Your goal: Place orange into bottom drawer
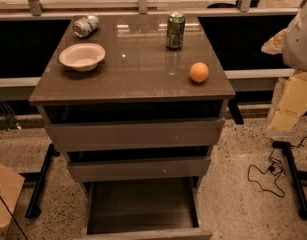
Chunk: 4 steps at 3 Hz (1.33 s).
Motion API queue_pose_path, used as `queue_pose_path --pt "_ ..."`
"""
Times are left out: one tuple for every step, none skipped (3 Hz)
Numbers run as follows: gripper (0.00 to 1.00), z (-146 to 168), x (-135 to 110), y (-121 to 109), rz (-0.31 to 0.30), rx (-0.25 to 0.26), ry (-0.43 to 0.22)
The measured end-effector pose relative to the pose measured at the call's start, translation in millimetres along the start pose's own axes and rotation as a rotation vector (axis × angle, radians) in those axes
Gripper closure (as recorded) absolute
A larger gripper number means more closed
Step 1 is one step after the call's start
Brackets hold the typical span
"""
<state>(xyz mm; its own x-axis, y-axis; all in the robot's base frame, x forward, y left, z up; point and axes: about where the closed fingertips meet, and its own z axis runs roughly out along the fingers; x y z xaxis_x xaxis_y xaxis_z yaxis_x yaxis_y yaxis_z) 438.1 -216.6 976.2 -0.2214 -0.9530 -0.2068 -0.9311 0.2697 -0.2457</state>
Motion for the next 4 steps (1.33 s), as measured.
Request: queue_pose_path --pt "0.0 -0.9 -1.3 -0.5 0.0 0.007 -0.004" --pt "0.0 7.8 -21.7 -6.8 -0.008 0.023 -0.057" --pt "0.0 29.8 -59.2 -23.2 -0.025 0.007 -0.16" --pt "0.0 48.6 -82.3 -45.7 -0.015 0.0 -0.23"
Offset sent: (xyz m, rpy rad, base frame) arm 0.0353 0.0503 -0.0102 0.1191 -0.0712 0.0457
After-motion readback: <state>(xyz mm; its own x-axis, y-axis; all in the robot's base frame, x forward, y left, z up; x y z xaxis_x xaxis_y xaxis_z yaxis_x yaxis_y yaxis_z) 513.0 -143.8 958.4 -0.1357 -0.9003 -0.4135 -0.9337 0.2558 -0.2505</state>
